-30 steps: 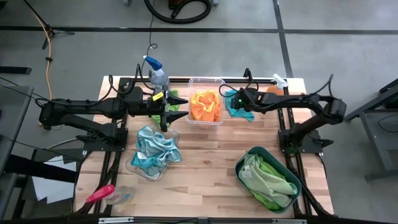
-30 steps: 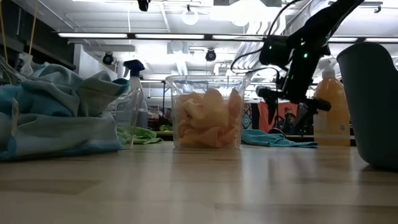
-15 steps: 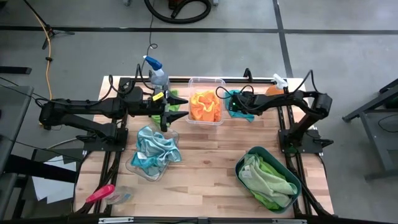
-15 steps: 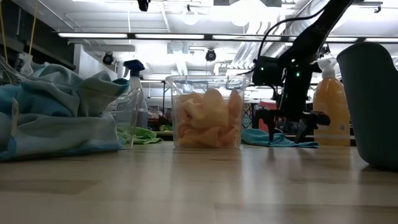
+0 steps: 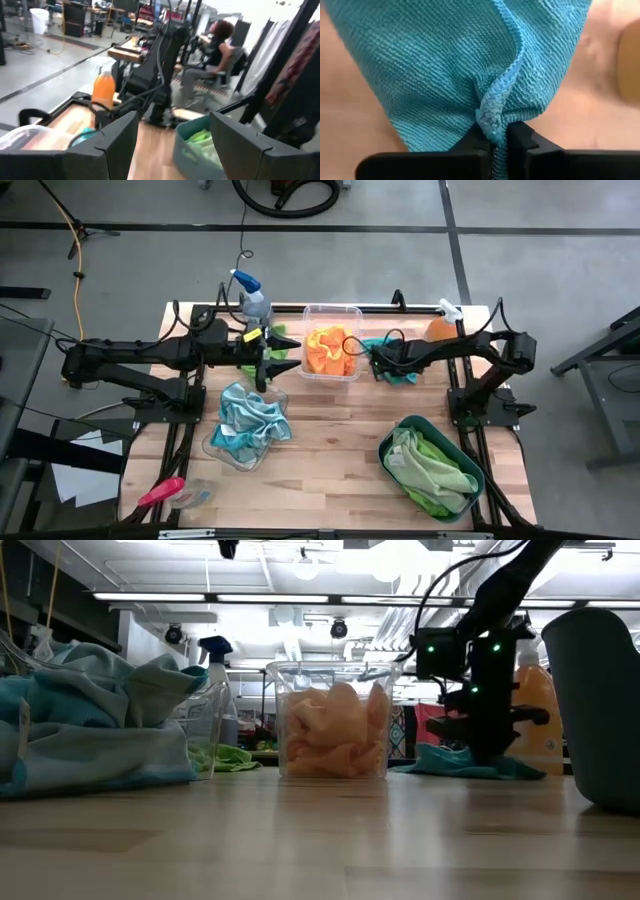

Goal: Sort microfiber towel by color & place in baskets
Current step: Put the blue microfiber towel into the bottom transparent bin

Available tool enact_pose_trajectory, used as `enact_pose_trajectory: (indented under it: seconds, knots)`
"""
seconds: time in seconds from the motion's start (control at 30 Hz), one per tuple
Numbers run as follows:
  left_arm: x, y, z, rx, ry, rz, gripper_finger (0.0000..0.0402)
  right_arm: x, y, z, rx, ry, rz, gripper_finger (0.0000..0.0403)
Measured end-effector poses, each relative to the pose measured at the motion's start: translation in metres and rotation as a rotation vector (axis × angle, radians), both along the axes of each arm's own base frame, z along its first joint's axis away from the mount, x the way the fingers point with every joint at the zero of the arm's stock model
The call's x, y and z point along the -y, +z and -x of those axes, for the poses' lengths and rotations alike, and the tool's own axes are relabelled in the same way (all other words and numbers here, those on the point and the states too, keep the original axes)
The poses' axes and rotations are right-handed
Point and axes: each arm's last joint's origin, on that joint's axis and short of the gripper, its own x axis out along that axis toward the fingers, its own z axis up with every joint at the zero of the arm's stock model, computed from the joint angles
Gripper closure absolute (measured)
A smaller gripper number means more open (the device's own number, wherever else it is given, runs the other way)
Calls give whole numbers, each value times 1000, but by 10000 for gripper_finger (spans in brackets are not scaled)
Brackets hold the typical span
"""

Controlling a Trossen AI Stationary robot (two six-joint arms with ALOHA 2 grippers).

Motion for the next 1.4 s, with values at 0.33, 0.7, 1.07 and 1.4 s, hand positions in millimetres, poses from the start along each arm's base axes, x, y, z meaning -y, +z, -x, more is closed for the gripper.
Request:
enact_pose_trajectory:
  seconds: [0.33,0.7,1.07,1.4]
  knots:
    - [0,24,29,114,63,-55,167,-47,76,29,215,141,46,398]
    - [-2,27,35,122,146,-96,167,-70,216,54,674,419,339,401]
    - [-3,20,24,85,144,-94,167,-86,285,3,820,897,540,402]
    - [-1,20,23,91,88,-35,167,-94,283,-42,668,1100,603,401]
